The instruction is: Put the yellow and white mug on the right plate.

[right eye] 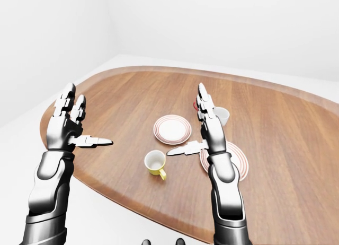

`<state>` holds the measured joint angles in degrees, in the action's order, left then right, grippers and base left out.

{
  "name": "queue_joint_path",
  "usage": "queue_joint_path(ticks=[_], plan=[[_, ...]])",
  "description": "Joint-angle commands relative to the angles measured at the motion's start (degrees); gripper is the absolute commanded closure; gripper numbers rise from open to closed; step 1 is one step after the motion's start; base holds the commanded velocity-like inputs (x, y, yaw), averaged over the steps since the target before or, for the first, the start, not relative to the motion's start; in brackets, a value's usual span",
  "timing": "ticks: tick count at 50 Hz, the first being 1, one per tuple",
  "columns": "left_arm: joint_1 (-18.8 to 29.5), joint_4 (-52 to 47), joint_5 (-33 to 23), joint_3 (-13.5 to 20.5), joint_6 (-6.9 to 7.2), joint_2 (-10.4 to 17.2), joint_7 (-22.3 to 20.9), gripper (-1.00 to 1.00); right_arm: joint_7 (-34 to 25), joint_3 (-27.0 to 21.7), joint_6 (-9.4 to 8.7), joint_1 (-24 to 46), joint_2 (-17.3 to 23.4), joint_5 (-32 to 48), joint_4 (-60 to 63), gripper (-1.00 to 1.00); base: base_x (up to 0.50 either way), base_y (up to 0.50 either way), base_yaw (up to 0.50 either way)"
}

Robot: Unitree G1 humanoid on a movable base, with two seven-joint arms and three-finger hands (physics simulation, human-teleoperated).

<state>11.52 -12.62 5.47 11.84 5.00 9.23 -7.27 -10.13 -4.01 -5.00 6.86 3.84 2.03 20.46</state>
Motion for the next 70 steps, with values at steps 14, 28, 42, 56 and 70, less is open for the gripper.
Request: queue_joint_path(ticks=[14,28,42,56,70], plan=[[0.4,1.0,0.2,0.3,0.0,0.3,0.2,-1.0,-0.6,1.5,0.0,-0.3,-0.1,4.3,-2.9,-1.0,0.05,0.02,0.0],[0.8,1.1,0.6,0.6,0.0,0.6,0.4,-1.0,-1.8,1.7,0.0,-0.8,-0.7,4.4,-3.6,-1.0,0.0,0.0,0.0],[0.9,1.7,0.6,0.7,0.0,0.8,0.5,-1.0,-1.9,2.9,0.0,-0.8,-0.2,7.3,-3.8,-1.0,0.19,0.07,0.0],[1.8,2.4,1.2,1.6,0.0,1.6,0.6,-1.0,-4.3,3.3,0.0,5.5,0.7,12.8,-8.5,-1.0,0.0,0.0,0.0],[3.6,5.6,2.1,2.6,0.0,3.2,1.0,-1.0,-8.2,3.5,0.0,11.2,2.3,19.8,-14.3,-1.0,0.0,0.0,0.0]])
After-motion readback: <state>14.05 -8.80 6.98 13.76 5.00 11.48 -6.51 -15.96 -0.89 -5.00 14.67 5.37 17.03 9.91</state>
